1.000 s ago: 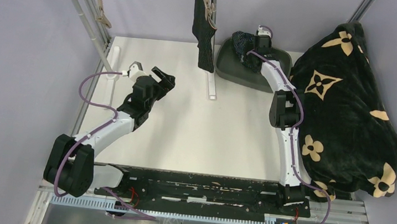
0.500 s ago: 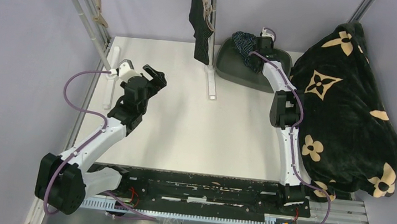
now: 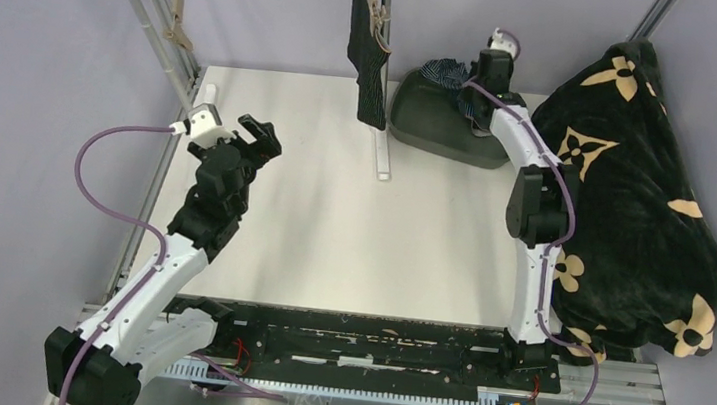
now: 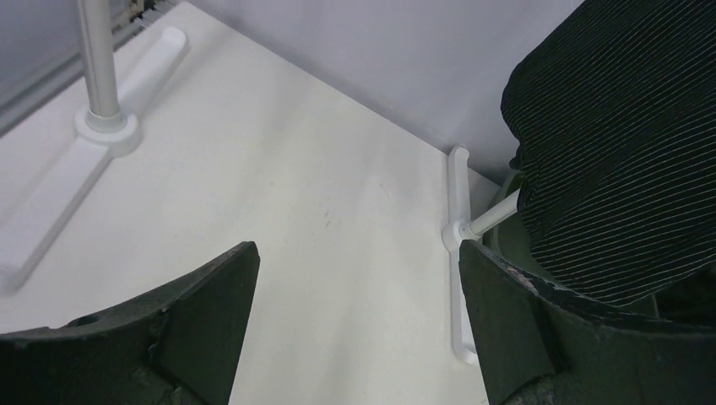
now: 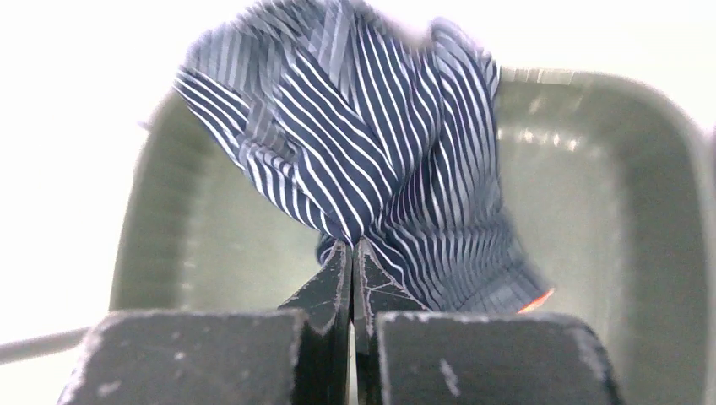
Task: Clip the underwear to the hanger
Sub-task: Pick up the underwear from the corner of the board.
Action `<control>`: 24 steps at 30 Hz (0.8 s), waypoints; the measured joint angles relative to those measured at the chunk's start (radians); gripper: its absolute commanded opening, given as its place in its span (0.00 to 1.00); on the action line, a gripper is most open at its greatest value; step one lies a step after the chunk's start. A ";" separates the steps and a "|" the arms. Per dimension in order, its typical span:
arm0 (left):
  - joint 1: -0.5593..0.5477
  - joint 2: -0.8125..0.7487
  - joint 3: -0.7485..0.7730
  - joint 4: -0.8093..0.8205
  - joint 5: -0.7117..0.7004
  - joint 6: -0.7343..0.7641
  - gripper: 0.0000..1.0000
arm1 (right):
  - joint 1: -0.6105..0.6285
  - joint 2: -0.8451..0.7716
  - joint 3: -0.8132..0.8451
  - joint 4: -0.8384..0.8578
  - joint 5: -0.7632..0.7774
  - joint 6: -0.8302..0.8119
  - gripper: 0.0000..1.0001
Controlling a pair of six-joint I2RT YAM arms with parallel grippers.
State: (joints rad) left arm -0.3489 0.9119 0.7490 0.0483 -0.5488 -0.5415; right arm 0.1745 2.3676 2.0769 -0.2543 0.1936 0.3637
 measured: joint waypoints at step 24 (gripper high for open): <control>0.009 0.061 0.345 -0.134 -0.041 0.229 0.99 | 0.000 -0.585 -0.097 0.035 -0.121 0.006 0.01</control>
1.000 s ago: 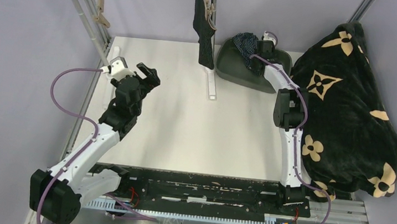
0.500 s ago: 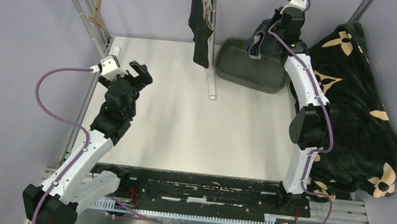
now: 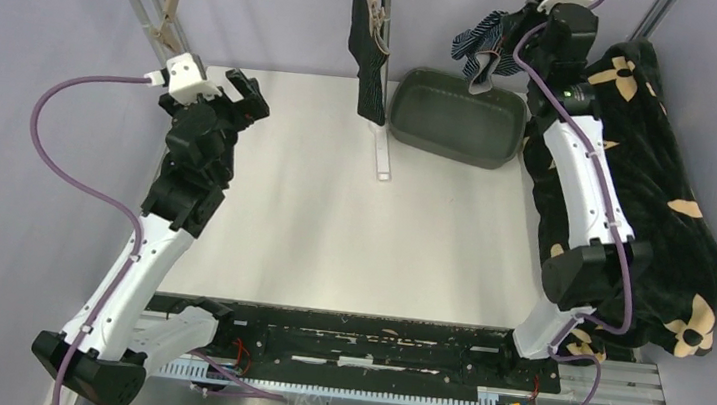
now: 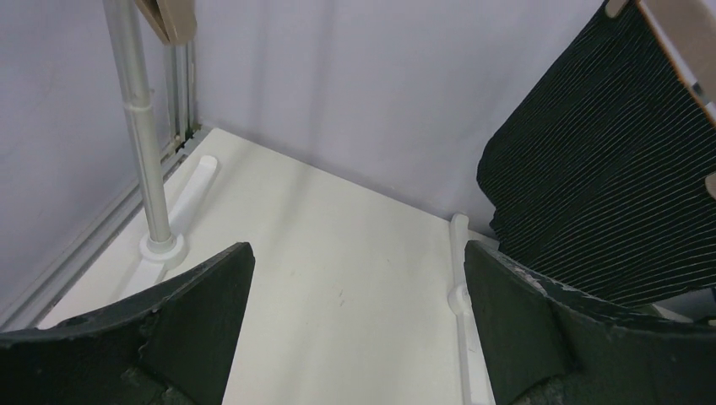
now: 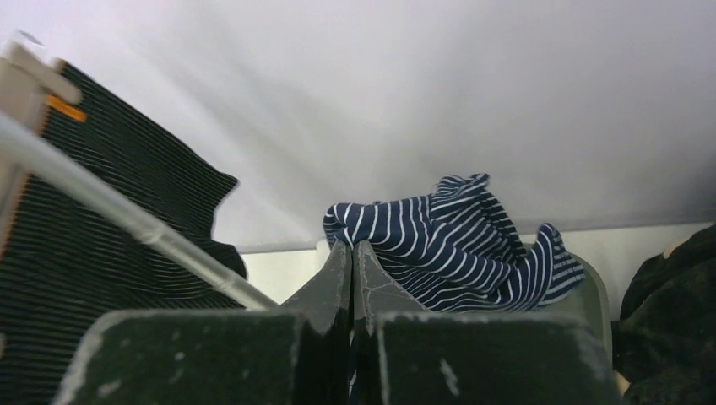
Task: Clip the underwear to the hanger
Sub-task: Pick up the underwear from the corner of the board, then place the underwear at the center of the board.
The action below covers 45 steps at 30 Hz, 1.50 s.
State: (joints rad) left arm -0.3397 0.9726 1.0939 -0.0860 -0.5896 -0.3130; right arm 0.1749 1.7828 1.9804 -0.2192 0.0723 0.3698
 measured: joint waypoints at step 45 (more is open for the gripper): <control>0.472 0.257 0.528 -0.465 0.555 0.011 0.99 | 0.014 -0.363 -0.178 -0.272 -0.193 -0.019 0.01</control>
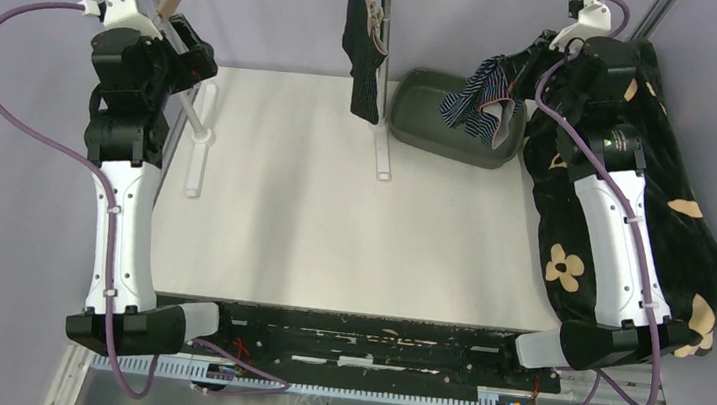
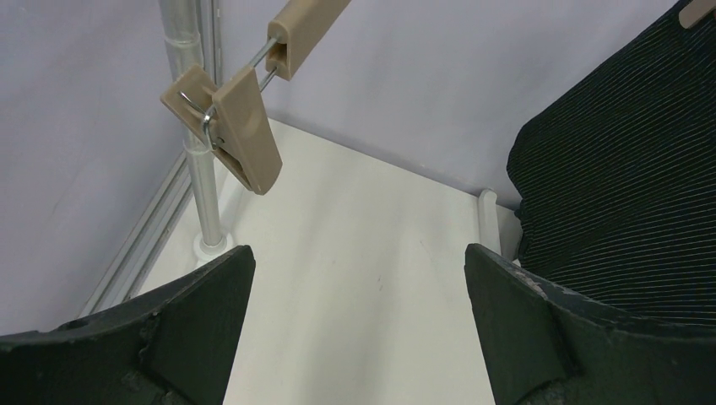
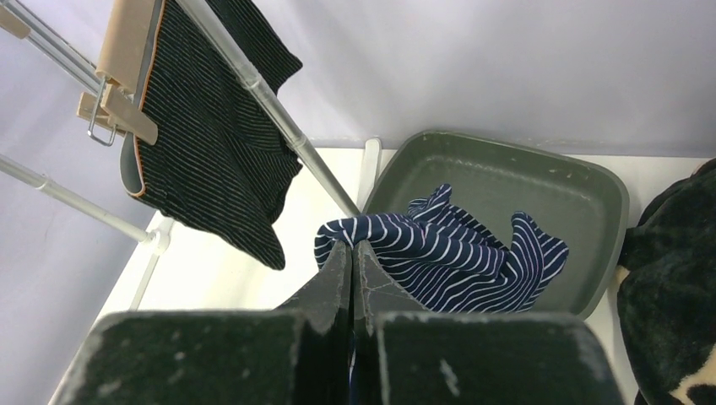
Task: Clip the underwear to the hanger
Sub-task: Place the underwear at the center of the board.
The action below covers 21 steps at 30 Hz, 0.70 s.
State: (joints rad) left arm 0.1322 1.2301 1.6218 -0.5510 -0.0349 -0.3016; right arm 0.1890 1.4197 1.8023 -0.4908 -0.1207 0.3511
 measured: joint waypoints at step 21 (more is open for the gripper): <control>0.171 0.029 0.021 -0.038 0.100 -0.010 0.99 | 0.003 -0.003 0.067 -0.146 -0.084 -0.016 0.01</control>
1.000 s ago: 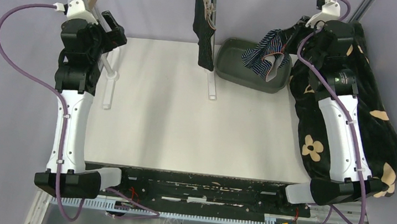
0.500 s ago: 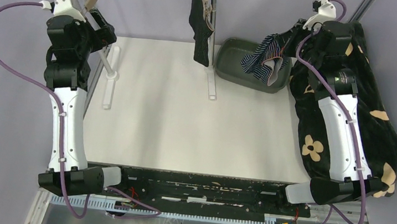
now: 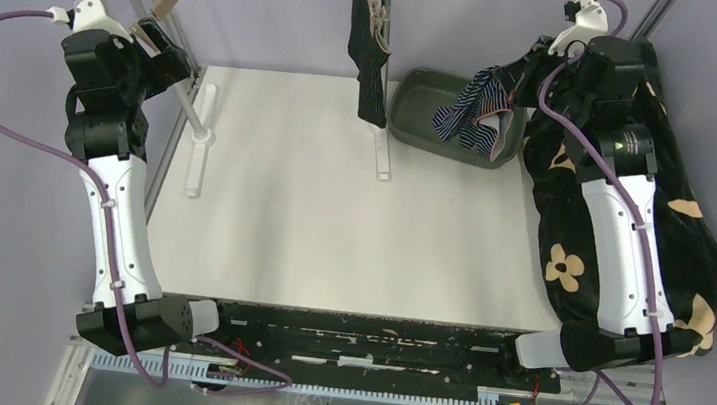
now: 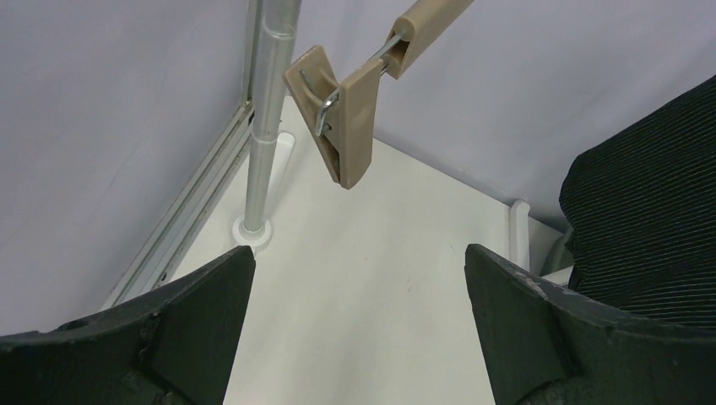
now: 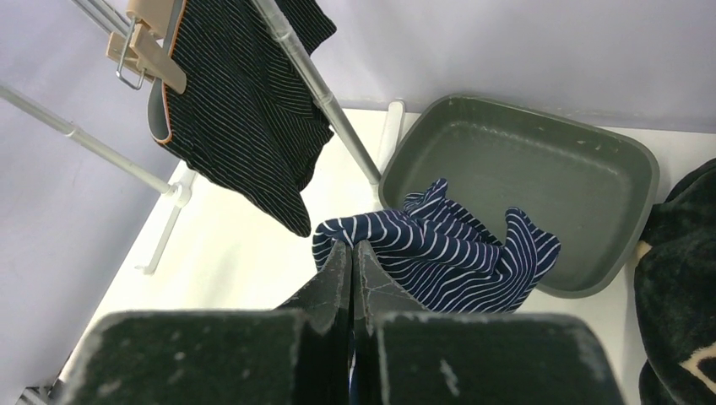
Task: Clip the underwear to the hanger
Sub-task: Place the underwear at the center of the board, then pick up the hanger from the clothesline.
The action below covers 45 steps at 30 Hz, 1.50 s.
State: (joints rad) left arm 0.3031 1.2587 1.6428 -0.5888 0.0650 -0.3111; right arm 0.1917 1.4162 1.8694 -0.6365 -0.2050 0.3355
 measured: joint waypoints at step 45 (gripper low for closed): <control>0.126 0.164 0.140 0.161 0.274 -0.014 1.00 | 0.005 -0.011 0.045 -0.054 -0.043 -0.038 0.69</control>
State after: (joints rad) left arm 0.4294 1.4223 1.7824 -0.4282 0.3389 -0.3248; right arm 0.1963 1.4052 1.9148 -0.6903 -0.2485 0.2974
